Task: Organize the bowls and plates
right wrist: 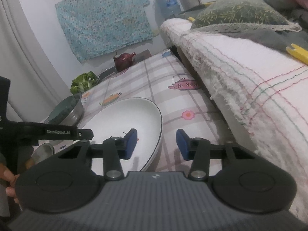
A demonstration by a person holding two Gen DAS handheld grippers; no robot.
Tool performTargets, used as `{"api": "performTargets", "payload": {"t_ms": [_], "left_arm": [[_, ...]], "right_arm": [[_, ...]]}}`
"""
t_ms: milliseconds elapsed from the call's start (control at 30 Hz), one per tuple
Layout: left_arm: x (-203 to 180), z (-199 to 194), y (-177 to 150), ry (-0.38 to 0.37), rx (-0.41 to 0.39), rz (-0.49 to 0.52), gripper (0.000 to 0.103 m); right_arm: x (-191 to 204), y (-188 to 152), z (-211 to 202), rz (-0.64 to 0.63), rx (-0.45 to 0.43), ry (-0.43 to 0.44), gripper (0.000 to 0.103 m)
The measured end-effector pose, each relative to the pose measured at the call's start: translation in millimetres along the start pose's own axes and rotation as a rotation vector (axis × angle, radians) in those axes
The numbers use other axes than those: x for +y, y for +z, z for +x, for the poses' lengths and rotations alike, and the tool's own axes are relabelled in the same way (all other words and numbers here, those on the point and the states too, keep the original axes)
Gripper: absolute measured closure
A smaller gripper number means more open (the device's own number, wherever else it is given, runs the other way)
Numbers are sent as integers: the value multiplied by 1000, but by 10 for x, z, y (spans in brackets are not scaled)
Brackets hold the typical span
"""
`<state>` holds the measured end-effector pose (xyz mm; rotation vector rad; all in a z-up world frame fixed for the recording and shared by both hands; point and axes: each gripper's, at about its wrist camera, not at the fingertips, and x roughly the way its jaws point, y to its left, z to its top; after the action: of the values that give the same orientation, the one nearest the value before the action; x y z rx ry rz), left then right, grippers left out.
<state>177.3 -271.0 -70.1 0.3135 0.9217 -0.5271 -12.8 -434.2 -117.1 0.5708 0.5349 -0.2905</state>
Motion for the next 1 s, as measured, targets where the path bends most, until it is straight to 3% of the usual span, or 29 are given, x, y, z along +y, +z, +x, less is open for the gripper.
{"api": "performTargets", "payload": {"t_ms": [100,267,633,1000], "left_arm": [[8,64,18,-9,22,-11,62],[-9,93,43,-25,20,-18,67],[-4,0,-25,-22,31,-35,68],[-25,-284,-395,-34,63,-49,68]], "right_arm": [[-13,0,65,0,14,4,73],[10,0,153,-8,32,16,86],[81,-14,142,-51,44,-1,87],[91,-159,-100,-66,75,4,87]]}}
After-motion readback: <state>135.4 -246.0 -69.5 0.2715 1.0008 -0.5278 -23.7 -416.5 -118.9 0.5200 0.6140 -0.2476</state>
